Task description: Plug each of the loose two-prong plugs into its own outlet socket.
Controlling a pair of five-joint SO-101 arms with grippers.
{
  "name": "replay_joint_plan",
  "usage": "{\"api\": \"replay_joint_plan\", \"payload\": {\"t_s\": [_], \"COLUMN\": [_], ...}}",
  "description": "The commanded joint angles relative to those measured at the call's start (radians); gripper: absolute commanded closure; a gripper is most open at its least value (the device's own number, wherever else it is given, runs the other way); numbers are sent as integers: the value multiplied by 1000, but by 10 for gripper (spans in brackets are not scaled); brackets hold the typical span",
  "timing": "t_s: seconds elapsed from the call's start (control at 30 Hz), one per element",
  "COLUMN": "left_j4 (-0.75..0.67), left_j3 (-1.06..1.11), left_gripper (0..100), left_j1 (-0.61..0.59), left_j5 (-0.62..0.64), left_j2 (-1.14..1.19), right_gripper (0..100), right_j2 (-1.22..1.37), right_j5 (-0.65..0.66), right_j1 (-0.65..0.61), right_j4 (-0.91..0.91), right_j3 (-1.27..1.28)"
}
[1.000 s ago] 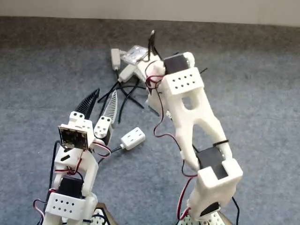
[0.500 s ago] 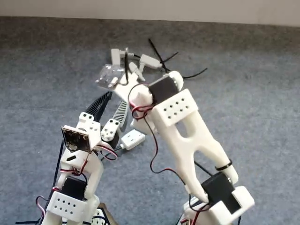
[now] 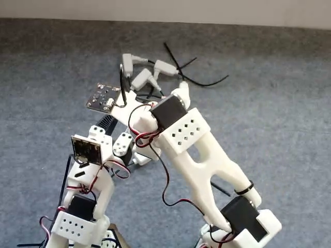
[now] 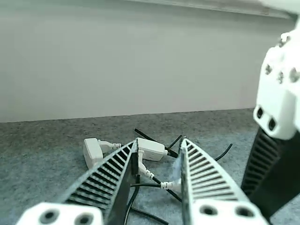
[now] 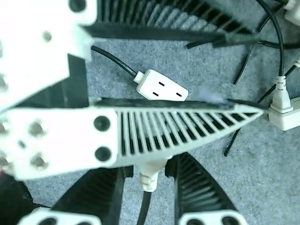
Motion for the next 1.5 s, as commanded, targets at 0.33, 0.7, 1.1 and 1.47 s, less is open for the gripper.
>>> {"api": "replay_joint_plan", "payload": {"t_s": [0.33, 0.7, 1.1, 1.47], "left_j4": [44, 74, 97, 97], "left_j3": [22, 22, 22, 22], "left_gripper": [839, 839, 839, 839], "left_j1": [65, 65, 59, -114], "left_j5": [-2, -2, -2, -2], "left_j2": [4, 5, 4, -7], "right_gripper": [940, 940, 940, 940], "right_j2": [-186, -193, -183, -125], "right_j5": [-15, -109, -141, -262], "right_j1": [-7, -38, -96, 104], "right_j4": [39, 38, 35, 13], "right_j3": [-119, -127, -127, -125]}}
